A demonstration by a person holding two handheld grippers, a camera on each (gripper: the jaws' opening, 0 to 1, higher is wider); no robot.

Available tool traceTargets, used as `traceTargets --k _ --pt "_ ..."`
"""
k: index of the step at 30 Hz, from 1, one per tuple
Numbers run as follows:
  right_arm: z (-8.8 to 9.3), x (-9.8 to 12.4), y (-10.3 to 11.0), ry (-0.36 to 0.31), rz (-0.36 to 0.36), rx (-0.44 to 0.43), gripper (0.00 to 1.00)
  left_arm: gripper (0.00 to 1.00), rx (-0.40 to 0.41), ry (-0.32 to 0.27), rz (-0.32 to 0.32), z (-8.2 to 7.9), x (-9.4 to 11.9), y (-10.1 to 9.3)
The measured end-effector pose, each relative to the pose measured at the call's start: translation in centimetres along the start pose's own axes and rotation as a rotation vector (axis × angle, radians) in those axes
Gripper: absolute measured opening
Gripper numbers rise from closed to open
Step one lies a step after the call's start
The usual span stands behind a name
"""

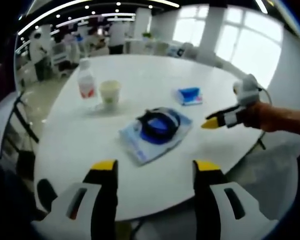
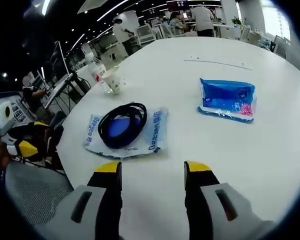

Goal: Arrange the tabletop items into an orderly group along one side of the table until the central work area is clear of visible clutter.

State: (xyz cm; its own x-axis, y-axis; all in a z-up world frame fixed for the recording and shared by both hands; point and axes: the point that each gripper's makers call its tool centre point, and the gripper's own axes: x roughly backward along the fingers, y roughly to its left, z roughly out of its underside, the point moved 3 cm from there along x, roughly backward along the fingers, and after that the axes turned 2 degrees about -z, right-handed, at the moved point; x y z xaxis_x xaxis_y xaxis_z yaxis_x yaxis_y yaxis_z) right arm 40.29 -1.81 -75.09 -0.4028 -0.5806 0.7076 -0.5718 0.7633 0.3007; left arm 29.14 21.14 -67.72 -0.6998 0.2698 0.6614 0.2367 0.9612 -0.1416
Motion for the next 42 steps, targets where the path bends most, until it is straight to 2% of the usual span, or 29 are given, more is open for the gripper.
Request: traceTargets --k 9,16,23,30,37,42 --pt "-2.2 -1.2 1.1 -0.014 -0.033 0.024 0.45 0.57 -0.003 -0.005 0.003 -0.1 0.1 -0.1" --pt "-3.5 -3.3 2.6 -0.01 -0.066 0.03 0.41 0.57 0.0 -0.004 0.004 0.0 0.1 0.0" --pt "-4.2 -6.3 4.2 0.051 -0.062 0.157 0.42 0.57 -0.004 0.001 0.01 0.1 0.1 -0.2" --pt "-4.0 -8.8 3.5 0.111 -0.014 0.118 0.4 0.57 -0.004 0.004 0.013 0.2 0.1 -0.2" --pt "-4.0 -9.7 2.6 0.142 0.014 0.105 0.35 0.57 0.0 0.006 0.008 0.2 0.1 -0.2" --pt "-4.4 -9.9 2.4 0.133 0.027 0.104 0.3 0.57 -0.002 0.011 0.009 0.2 0.0 -0.2"
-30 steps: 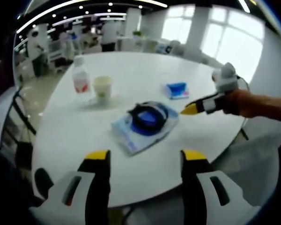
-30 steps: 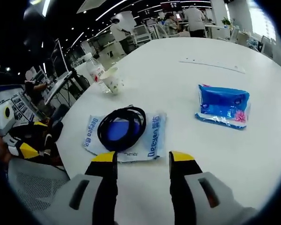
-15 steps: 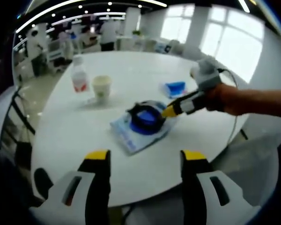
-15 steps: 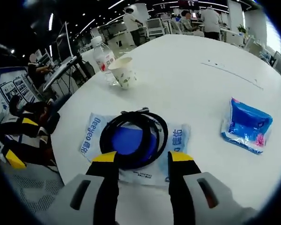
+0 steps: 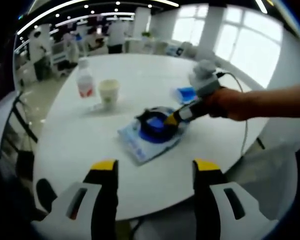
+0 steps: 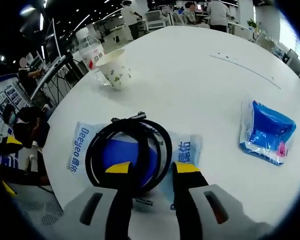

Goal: Arrange the tabletop items into an orderly group along one side of the table until the central work area is clear of visible clutter.

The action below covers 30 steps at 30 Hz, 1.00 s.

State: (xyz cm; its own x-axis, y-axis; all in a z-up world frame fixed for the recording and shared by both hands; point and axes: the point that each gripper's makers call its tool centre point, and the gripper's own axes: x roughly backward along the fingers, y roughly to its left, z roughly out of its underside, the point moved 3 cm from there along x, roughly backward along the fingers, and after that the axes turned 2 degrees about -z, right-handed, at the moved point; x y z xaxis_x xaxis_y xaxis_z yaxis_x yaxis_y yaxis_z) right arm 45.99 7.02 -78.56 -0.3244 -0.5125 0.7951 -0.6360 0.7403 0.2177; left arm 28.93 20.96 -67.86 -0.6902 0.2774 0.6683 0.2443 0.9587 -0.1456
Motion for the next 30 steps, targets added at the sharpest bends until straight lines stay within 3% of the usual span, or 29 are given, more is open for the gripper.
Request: traceTargets --k 8,18,30 --pt "-0.4 -0.3 -0.4 -0.025 -0.007 0.007 0.25 0.56 0.0 0.008 0.001 0.1 -0.1 -0.1" --pt "-0.6 0.2 -0.2 -0.041 -0.01 0.049 0.08 0.56 0.008 0.013 0.003 0.2 -0.2 0.0" --pt "-2.7 2.7 0.5 -0.158 -0.021 0.063 0.02 0.55 0.015 0.014 0.001 0.2 -0.1 0.1"
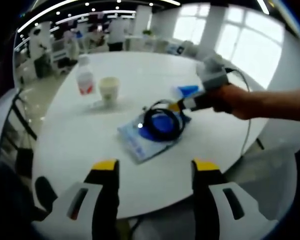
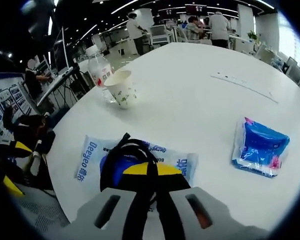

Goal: Arrange the tabletop items into an orderly group along one side of the table until the central work area is clear of visible clutter.

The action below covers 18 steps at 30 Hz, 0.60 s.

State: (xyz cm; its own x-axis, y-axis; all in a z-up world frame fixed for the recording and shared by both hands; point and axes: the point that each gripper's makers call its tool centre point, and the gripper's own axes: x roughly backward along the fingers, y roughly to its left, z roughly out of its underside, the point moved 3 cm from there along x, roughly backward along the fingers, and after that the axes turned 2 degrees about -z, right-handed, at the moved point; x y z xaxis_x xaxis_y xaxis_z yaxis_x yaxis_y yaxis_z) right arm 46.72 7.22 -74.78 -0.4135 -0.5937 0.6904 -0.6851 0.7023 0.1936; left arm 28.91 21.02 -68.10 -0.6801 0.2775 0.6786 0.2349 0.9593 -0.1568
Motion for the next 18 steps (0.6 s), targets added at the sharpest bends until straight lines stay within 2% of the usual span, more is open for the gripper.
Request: traceTargets --k 11,18 --pt "-1.6 2.5 1.4 -0.071 -0.011 0.068 0.02 0.54 0.002 -0.001 0.002 0.0 0.0 0.0" --pt "-2.5 4.4 0.8 -0.133 0.021 0.061 0.02 0.54 0.001 -0.003 0.003 0.0 0.0 0.0"
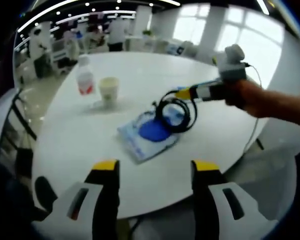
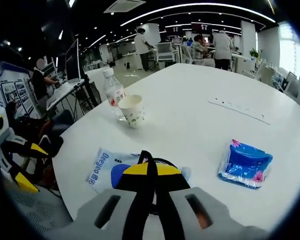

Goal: Arrange the tabletop items into an orderly group along one side of the table until the central work area is clear of visible clutter.

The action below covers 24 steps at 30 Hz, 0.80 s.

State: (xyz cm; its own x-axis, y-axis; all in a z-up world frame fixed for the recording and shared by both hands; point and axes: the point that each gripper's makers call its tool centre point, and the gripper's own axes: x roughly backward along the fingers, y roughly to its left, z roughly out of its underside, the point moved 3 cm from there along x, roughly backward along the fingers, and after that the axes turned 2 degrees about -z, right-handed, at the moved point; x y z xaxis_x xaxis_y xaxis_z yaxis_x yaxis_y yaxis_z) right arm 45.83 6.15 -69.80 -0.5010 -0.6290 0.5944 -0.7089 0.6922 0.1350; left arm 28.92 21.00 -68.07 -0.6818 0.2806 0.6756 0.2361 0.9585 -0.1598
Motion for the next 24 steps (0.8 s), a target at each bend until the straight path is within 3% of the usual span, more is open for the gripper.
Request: traceTargets --k 15,24 --pt "-0.6 3.4 -2.6 -0.039 0.046 -0.022 0.02 0.54 -0.01 0.007 0.005 0.1 0.0 -0.2" --pt "0.3 5.6 -4.9 -0.041 0.096 -0.046 0.02 0.54 -0.012 0.008 0.003 0.2 0.0 -0.2"
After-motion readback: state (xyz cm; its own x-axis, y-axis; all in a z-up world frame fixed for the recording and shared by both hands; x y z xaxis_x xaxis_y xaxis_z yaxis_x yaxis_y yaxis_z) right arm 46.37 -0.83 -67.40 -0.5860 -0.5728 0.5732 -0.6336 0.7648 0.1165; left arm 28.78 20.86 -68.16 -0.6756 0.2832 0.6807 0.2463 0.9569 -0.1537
